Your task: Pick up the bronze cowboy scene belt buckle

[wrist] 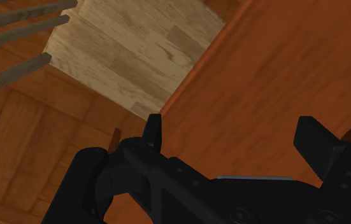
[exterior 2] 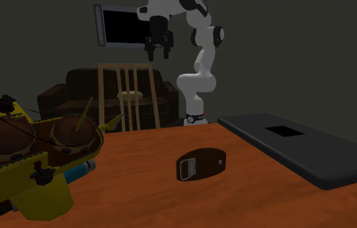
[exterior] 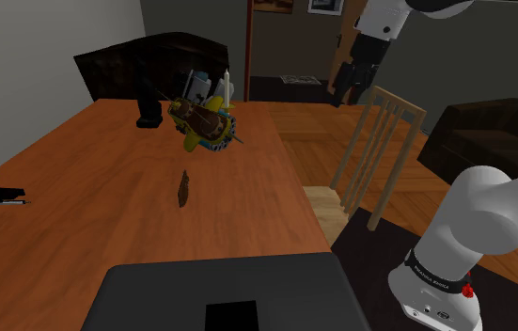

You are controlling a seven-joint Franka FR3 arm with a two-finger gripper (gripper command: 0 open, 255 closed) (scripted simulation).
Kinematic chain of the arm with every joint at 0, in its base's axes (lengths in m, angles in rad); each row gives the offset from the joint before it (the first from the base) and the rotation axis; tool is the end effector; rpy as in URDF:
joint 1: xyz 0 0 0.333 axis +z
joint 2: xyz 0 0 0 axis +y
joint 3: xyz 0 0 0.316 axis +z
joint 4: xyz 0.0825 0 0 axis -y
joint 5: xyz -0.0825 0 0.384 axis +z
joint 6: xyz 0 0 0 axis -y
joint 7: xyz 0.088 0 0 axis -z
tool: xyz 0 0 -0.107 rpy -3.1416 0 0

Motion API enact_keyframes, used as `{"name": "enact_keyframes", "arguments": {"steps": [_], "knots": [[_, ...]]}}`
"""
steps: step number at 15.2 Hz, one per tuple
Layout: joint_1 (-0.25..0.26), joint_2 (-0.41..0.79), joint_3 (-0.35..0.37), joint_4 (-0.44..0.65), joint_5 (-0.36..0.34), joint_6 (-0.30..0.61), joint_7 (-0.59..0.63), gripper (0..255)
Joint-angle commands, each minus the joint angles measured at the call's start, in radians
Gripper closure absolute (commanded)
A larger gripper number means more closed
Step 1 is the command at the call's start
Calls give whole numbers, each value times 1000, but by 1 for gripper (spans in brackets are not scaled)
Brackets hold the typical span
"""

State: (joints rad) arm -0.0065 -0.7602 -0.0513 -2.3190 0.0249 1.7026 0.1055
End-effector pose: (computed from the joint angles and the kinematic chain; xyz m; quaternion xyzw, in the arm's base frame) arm 0.3270 -0.0218 0.6124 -0.9941 0.0763 -0.0705 0.0322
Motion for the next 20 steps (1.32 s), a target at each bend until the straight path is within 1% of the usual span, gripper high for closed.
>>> {"name": "enact_keyframes", "arguments": {"steps": [1,6,11,16,20], "knots": [[0,0,0,0,0,0,0,0],[20,103,93,-4,32,110,112,0],[34,235,183,28,44,213,225,0],[40,392,268,95,27,300,344,0],[43,531,329,174,-13,354,447,0]]}}
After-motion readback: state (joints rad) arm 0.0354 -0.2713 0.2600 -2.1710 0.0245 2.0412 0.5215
